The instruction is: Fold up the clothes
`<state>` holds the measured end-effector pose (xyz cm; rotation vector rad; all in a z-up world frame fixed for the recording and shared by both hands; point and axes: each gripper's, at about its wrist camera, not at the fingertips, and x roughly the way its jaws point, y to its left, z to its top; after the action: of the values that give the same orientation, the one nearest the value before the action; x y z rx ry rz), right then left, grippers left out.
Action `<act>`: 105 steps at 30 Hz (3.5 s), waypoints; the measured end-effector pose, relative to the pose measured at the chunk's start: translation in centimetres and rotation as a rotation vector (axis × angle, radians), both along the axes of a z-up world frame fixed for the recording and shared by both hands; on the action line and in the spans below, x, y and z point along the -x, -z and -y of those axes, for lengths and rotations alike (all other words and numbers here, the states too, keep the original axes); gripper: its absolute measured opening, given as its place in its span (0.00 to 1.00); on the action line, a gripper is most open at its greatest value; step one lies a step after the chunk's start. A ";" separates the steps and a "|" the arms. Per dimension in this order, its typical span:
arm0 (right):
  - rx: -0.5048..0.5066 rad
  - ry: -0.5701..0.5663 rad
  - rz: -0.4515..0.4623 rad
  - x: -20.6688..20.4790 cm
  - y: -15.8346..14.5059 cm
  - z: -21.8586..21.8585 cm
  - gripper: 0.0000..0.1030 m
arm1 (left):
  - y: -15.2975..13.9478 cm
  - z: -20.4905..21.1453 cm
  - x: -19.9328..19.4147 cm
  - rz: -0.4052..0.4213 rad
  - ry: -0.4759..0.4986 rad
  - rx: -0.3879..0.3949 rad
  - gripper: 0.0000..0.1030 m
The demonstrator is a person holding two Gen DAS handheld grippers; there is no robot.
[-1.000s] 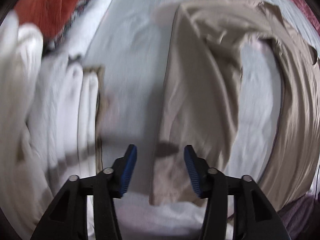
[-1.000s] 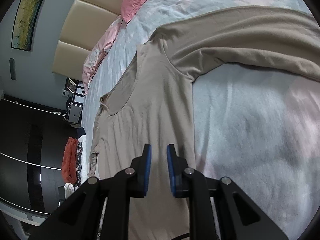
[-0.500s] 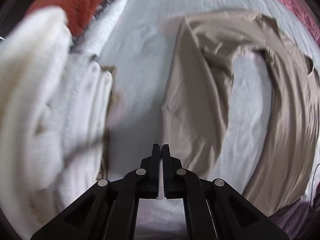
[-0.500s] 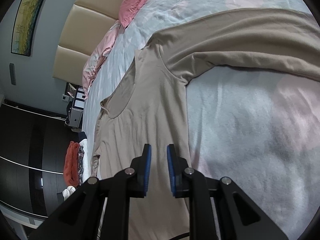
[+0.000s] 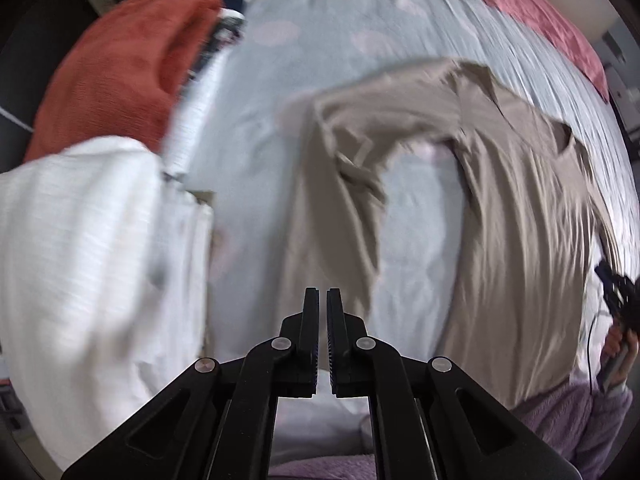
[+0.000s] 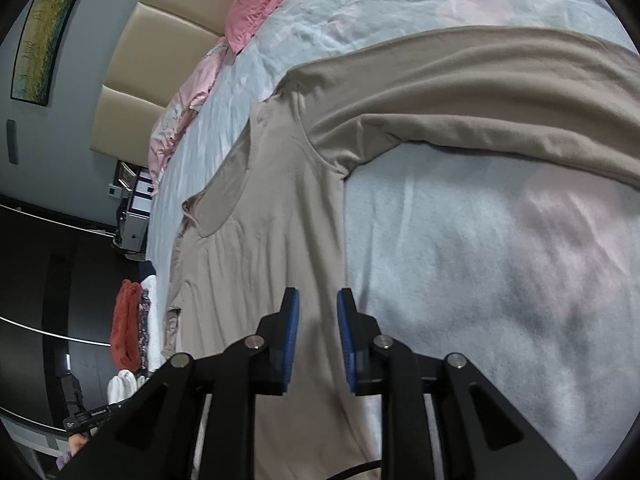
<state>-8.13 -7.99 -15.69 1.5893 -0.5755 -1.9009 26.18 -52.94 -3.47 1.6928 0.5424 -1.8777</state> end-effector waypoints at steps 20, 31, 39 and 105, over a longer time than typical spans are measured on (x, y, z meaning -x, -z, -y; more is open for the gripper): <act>-0.332 -0.290 0.135 -8.6 -1.2 -3.2 0.21 | 11.4 -15.9 1.0 0.342 0.478 -0.155 0.49; -0.701 -0.629 0.072 -13.9 -1.0 -1.1 0.21 | 12.2 -19.4 1.0 0.390 0.634 -0.118 0.30; -0.767 -0.726 0.048 -15.7 -2.4 -1.0 0.05 | 8.8 -20.2 0.5 0.296 0.657 -0.040 0.05; -0.011 -0.331 -0.157 -8.3 -2.3 7.9 0.09 | 6.6 -2.5 -1.5 0.195 -0.045 0.002 0.05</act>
<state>0.16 -15.92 -13.34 1.4251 -0.2189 -1.7577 27.64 -50.45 -10.06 1.8217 0.4950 -1.6590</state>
